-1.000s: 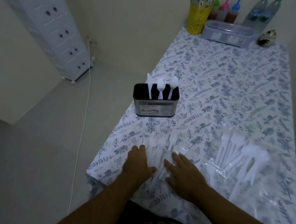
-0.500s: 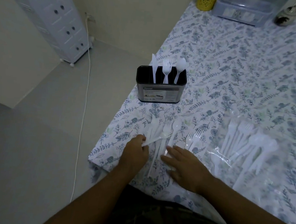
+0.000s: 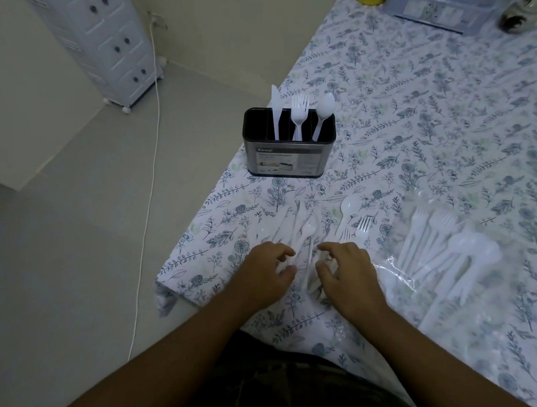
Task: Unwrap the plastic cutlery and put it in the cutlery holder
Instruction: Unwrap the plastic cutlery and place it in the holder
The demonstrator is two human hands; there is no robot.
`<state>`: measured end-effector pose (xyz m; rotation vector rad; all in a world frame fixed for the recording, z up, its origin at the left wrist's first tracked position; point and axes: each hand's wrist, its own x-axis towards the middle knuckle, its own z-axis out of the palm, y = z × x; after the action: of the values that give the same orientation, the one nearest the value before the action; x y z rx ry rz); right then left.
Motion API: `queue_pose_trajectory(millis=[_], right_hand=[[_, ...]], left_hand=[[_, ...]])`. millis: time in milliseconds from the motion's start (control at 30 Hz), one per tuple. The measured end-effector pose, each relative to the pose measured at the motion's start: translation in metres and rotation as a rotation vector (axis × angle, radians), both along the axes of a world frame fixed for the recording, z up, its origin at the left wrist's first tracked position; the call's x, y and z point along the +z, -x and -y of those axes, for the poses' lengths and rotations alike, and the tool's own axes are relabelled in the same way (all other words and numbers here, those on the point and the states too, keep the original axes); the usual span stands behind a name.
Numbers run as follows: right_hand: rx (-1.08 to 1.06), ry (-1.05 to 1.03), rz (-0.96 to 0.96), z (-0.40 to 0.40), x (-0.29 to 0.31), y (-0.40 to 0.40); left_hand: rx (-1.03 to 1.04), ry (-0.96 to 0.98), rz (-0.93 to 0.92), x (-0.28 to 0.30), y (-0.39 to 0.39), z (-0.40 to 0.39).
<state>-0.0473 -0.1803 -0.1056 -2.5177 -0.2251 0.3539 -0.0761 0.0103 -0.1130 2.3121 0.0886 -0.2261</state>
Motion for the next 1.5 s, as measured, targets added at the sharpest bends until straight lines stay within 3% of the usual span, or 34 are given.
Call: queue_pose_trajectory(millis=[167,267,333,667,967,1100,1333,1500], right_hand=[[0.354,0.076,0.055,-0.001,-0.004,0.003],[0.628,0.182,0.053,-0.01,-0.009,-0.004],[0.663,0.284,-0.016,-0.011,-0.011,-0.007],[0.251,0.273,0.105,0.014,-0.008,0.004],[0.17,0.135,0.092,0.008,-0.006,0.021],[0.105,0.036,-0.048,0.004,-0.005,0.021],[-0.172,-0.253,-0.53,-0.011,0.004,0.019],[-0.279,-0.464,-0.747,-0.025,0.008,0.019]], left_hand=[[0.125,-0.213,-0.08,-0.006,0.007,-0.003],[0.104,-0.231,-0.136,-0.007,0.009,-0.001],[0.108,-0.234,-0.134,-0.008,0.008,-0.001],[0.098,-0.344,-0.118,-0.009,0.002,0.005],[0.049,-0.375,-0.113,-0.007,-0.001,0.014],[0.049,-0.344,-0.164,-0.002,-0.003,0.014],[0.165,-0.126,-0.243,-0.008,0.002,-0.001],[0.183,-0.038,-0.253,-0.006,0.012,0.005]])
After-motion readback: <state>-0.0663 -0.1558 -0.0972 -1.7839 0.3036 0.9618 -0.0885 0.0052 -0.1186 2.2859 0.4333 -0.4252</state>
